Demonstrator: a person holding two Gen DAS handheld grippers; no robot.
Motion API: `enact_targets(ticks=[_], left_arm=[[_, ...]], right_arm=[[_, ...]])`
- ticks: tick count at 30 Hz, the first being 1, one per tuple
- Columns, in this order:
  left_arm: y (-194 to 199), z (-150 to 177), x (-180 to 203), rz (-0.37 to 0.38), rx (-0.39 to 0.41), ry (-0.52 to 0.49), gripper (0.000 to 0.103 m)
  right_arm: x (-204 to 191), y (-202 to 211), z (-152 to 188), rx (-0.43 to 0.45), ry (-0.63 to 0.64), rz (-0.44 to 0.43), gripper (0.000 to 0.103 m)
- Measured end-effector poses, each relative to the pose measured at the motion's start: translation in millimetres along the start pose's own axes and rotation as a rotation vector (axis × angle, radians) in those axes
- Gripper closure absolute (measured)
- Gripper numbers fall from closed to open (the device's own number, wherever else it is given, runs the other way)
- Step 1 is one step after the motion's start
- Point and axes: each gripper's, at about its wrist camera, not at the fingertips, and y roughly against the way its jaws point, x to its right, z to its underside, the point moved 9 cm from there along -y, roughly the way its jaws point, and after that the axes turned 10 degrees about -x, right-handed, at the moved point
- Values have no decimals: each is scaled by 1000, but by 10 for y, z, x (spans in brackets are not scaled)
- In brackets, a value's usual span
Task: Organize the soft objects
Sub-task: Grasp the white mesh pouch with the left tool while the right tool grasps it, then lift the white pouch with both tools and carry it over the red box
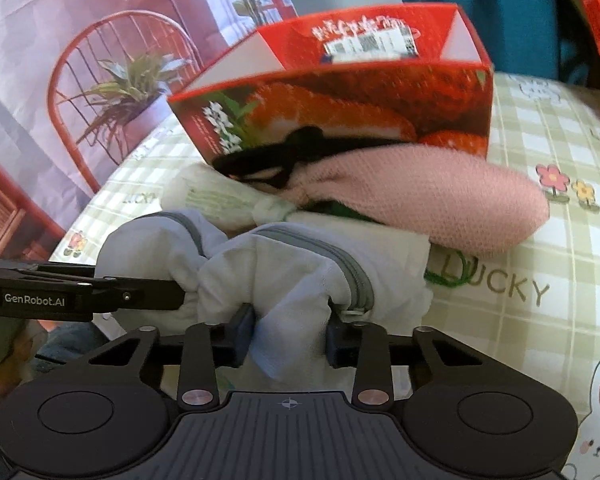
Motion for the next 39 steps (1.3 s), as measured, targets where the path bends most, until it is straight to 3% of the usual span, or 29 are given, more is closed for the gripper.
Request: enact_targets(ticks=[15, 29, 35, 39], left_arm=[[634, -509, 292, 17, 154, -80, 60], [906, -1308, 503, 14, 262, -156, 59], [736, -1777, 405, 33, 230, -115, 59], [432, -2069, 253, 26, 164, -77, 59]], right_arm=[[-166, 650, -494, 181, 70, -31, 76], [-148, 1120, -1171, 331, 130, -3, 76], [-59, 1107, -1628, 345, 118, 2, 76], [84, 910, -1958, 292, 90, 17, 76]])
